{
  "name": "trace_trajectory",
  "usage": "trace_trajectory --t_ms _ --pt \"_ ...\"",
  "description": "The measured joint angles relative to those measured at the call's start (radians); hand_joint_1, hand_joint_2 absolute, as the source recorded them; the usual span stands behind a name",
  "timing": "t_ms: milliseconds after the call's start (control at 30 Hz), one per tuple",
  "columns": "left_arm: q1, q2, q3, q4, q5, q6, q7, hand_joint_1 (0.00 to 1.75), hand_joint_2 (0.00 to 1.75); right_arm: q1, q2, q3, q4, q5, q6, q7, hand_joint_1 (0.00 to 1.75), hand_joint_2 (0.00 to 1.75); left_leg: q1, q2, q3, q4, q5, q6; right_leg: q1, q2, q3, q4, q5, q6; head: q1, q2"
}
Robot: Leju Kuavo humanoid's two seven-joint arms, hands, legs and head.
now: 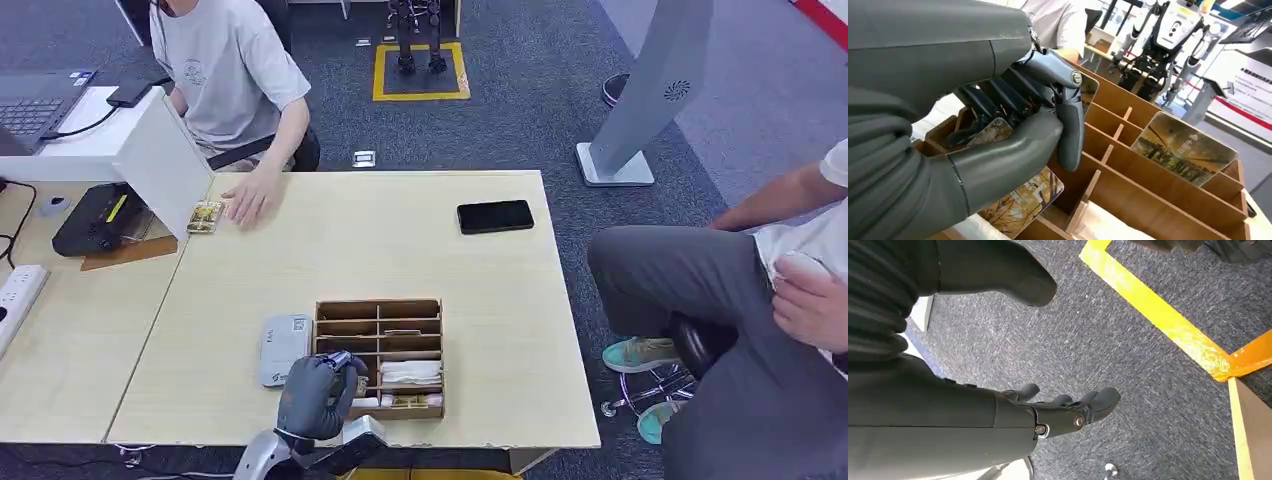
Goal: Pass the card to the sensor for recognition and then transmit it.
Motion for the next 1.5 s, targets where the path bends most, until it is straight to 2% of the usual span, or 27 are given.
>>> trace_trajectory --t_ms 267,300,500,767,1100,1233,1500 --pt "0.004 0.001 0.000 -0.015 0.029 0.005 -0.019 1.75 1.75 0.000 0.000 0.000 0.000 0.000 0.001 0.001 0.00 1.75 0.000 0.000 0.000 0.000 0.000 0.000 0.000 0.000 0.000 0.000 0.000 0.000 0.000 0.000" --pt "0.004 0.011 0.002 -0.077 0.076 0.000 -0.033 1.75 1.75 0.000 0.000 0.000 0.000 0.000 0.001 0.001 0.00 1.75 0.000 0.000 0.000 0.000 0.000 0.000 0.000 0.000 0.000 0.000 0.000 0.000 0.000 0.000" --pt "-0.015 0.045 0.018 -0.233 0.108 -0.040 -0.031 1.75 1.75 0.000 0.000 -0.001 0.000 0.000 0.000 0.001 0.00 1.75 0.000 0.000 0.000 0.000 0.000 0.000 0.000 0.000 0.000 0.000 0.000 0.000 0.000 0.000" --pt "-0.022 0.073 0.040 -0.320 0.119 -0.041 -0.038 1.75 1.75 0.000 0.000 -0.001 0.000 -0.002 0.000 0.002 0.00 1.75 0.000 0.000 0.000 0.000 0.000 0.000 0.000 0.000 0.000 0.000 0.000 0.000 0.000 0.000" --pt "-0.052 0.077 0.067 -0.338 0.180 -0.036 -0.046 1.75 1.75 -0.002 0.000 -0.002 0.000 0.000 0.014 0.004 0.00 1.75 0.000 -0.001 0.000 0.000 0.000 0.000 0.000 -0.001 0.000 0.000 0.000 0.000 0.000 0.000" --pt "-0.142 0.078 0.123 -0.321 0.133 -0.002 0.022 1.75 1.75 -0.012 0.000 0.000 0.000 0.002 0.018 0.001 0.00 1.75 0.000 -0.001 0.000 0.000 0.002 -0.001 0.000 -0.001 0.000 0.000 0.001 -0.001 0.000 0.000" --pt "-0.331 0.090 0.256 -0.179 0.035 0.039 0.088 1.75 1.75 -0.029 0.000 0.026 0.000 0.002 0.035 0.011 0.00 1.75 0.000 -0.001 0.000 0.000 0.004 -0.001 0.000 -0.001 0.000 0.001 0.002 -0.002 0.000 0.000"
